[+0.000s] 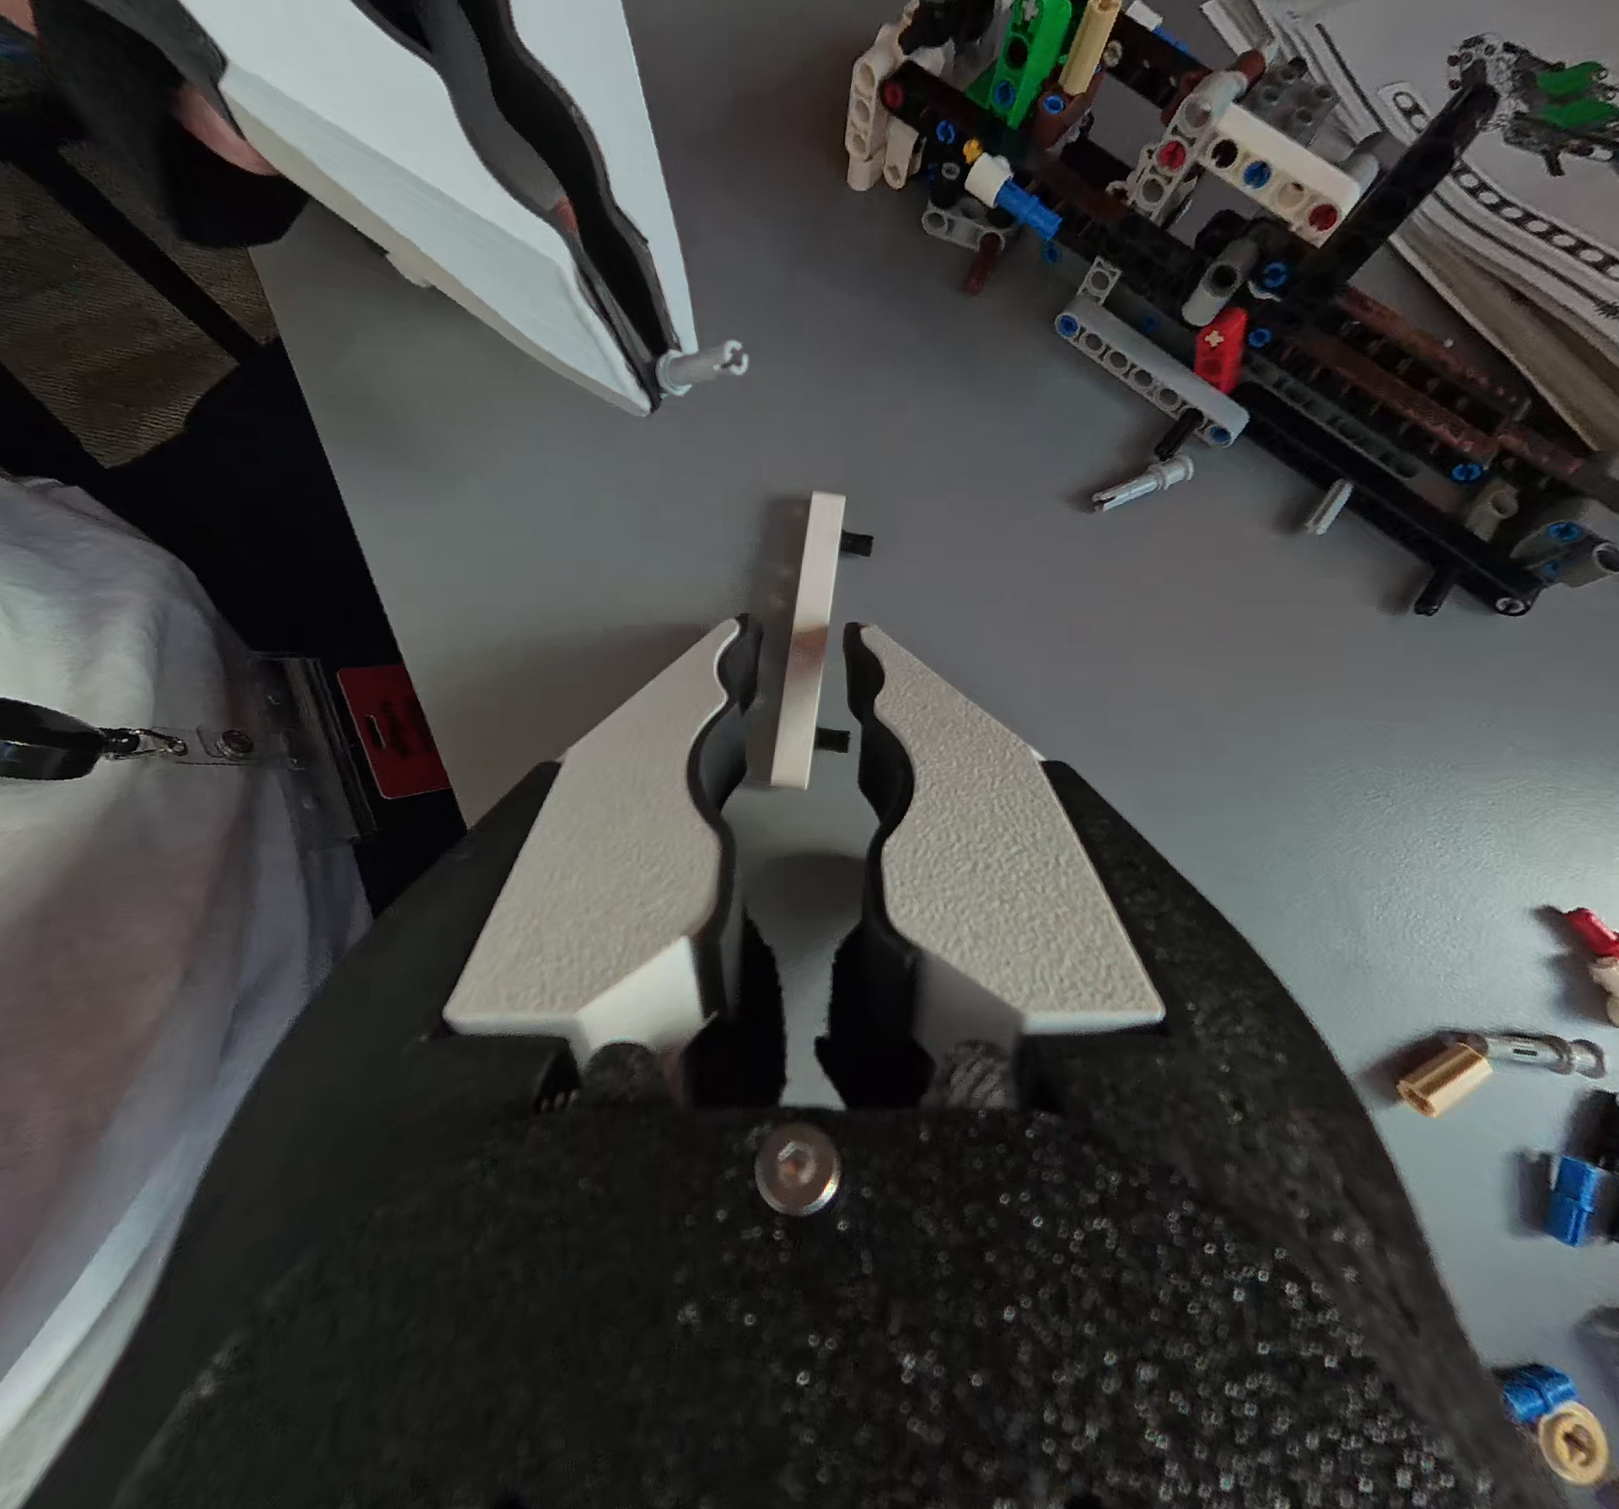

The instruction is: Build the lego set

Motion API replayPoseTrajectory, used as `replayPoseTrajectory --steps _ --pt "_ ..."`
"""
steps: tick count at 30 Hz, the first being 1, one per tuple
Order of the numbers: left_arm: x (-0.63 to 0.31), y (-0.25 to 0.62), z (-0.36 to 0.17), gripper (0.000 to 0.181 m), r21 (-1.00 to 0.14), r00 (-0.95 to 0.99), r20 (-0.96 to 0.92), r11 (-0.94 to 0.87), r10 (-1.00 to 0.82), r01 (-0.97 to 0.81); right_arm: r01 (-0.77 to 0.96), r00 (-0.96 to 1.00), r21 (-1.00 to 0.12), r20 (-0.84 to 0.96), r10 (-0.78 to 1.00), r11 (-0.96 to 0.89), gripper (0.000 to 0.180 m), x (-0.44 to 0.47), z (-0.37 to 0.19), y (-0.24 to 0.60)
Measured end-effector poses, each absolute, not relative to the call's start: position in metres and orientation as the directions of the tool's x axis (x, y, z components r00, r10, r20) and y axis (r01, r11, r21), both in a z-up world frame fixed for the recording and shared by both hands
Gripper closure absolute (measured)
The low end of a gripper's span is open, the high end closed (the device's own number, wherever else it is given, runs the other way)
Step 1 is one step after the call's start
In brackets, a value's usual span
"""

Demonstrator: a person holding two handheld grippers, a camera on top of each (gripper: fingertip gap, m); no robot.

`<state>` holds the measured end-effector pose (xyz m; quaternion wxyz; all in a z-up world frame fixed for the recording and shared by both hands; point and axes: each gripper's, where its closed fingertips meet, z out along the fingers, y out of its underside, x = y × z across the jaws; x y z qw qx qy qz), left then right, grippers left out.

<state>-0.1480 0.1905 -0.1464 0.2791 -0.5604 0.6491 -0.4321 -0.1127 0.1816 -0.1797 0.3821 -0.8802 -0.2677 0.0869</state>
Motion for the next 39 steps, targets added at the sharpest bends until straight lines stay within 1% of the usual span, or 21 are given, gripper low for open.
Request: replayPoseTrajectory --steps 1,3,5,6,7,10,12,13,14,18,20,23,24,26,31,35,37,38,39 --pt "-0.147 0.191 -0.143 0.177 -0.888 -0.22 0.076 0.035 -0.973 -0.459 0.384 0.842 -0.732 0.028 0.539 -0.562 0.159 -0.114 -0.177 0.182" --pt "-0.146 0.193 -0.138 0.177 -0.905 -0.215 -0.041 0.128 -0.976 -0.407 0.304 0.828 -0.792 -0.056 0.558 -0.53 0.157 -0.124 -0.16 0.184" --pt "-0.144 0.195 -0.135 0.177 -0.9 -0.204 -0.166 0.233 -0.965 -0.369 0.151 0.782 -0.861 -0.197 0.591 -0.486 0.155 -0.14 -0.132 0.185" --pt "-0.144 0.196 -0.134 0.177 -0.891 -0.197 -0.221 0.28 -0.955 -0.358 0.073 0.756 -0.877 -0.262 0.6 -0.475 0.154 -0.145 -0.121 0.186" --pt "-0.143 0.196 -0.134 0.177 -0.882 -0.191 -0.267 0.32 -0.944 -0.345 0.013 0.742 -0.881 -0.308 0.596 -0.473 0.155 -0.148 -0.115 0.188" --pt "-0.143 0.2 -0.132 0.177 -0.86 -0.165 -0.364 0.399 -0.917 -0.318 -0.067 0.748 -0.878 -0.359 0.558 -0.475 0.161 -0.147 -0.116 0.196" --pt "-0.143 0.198 -0.132 0.177 -0.856 -0.17 -0.38 0.415 -0.909 -0.308 -0.098 0.746 -0.873 -0.383 0.545 -0.478 0.161 -0.146 -0.118 0.198" --pt "-0.143 0.197 -0.131 0.176 -0.855 -0.169 -0.39 0.424 -0.905 -0.299 -0.111 0.745 -0.873 -0.389 0.541 -0.475 0.165 -0.146 -0.118 0.2" --pt "-0.143 0.197 -0.129 0.176 -0.853 -0.165 -0.401 0.433 -0.901 -0.29 -0.107 0.741 -0.873 -0.39 0.547 -0.477 0.176 -0.147 -0.119 0.199" --pt "-0.141 0.201 -0.128 0.176 -0.842 -0.131 -0.437 0.456 -0.89 -0.289 -0.11 0.751 -0.875 -0.384 0.537 -0.472 0.177 -0.146 -0.12 0.203" --pt "-0.141 0.202 -0.125 0.176 -0.857 -0.115 -0.426 0.441 -0.897 -0.266 -0.16 0.729 -0.872 -0.421 0.54 -0.463 0.177 -0.146 -0.116 0.204" --pt "-0.143 0.2 -0.117 0.167 -0.885 -0.119 -0.395 0.412 -0.911 -0.217 -0.265 0.643 -0.828 -0.534 0.549 -0.494 0.177 -0.148 -0.11 0.202" --pt "-0.143 0.199 -0.114 0.168 -0.896 -0.122 -0.379 0.397 -0.917 -0.198 -0.291 0.627 -0.82 -0.553 0.548 -0.493 0.177 -0.147 -0.108 0.203" --pt "-0.143 0.198 -0.112 0.17 -0.912 -0.142 -0.343 0.365 -0.929 -0.188 -0.303 0.606 -0.812 -0.568 0.557 -0.498 0.177 -0.15 -0.105 0.202" --pt "-0.142 0.2 -0.113 0.176 -0.909 -0.151 -0.344 0.369 -0.927 -0.193 -0.233 0.665 -0.843 -0.502 0.553 -0.485 0.177 -0.151 -0.11 0.204" --pt "-0.145 0.2 -0.116 0.176 -0.905 -0.164 -0.339 0.368 -0.927 -0.211 -0.262 0.64 -0.83 -0.531 0.555 -0.492 0.177 -0.153 -0.112 0.204" --pt "-0.145 0.199 -0.119 0.177 -0.905 -0.181 -0.319 0.355 -0.93 -0.234 -0.208 0.659 -0.853 -0.484 0.576 -0.479 0.176 -0.152 -0.114 0.202" --pt "-0.145 0.201 -0.12 0.177 -0.903 -0.175 -0.312 0.349 -0.934 -0.252 -0.17 0.689 -0.871 -0.439 0.576 -0.46 0.176 -0.146 -0.114 0.202" --pt "-0.146 0.207 -0.123 0.177 -0.899 -0.161 -0.308 0.342 -0.938 -0.274 -0.118 0.729 -0.896 -0.371 0.575 -0.428 0.171 -0.138 -0.113 0.202"
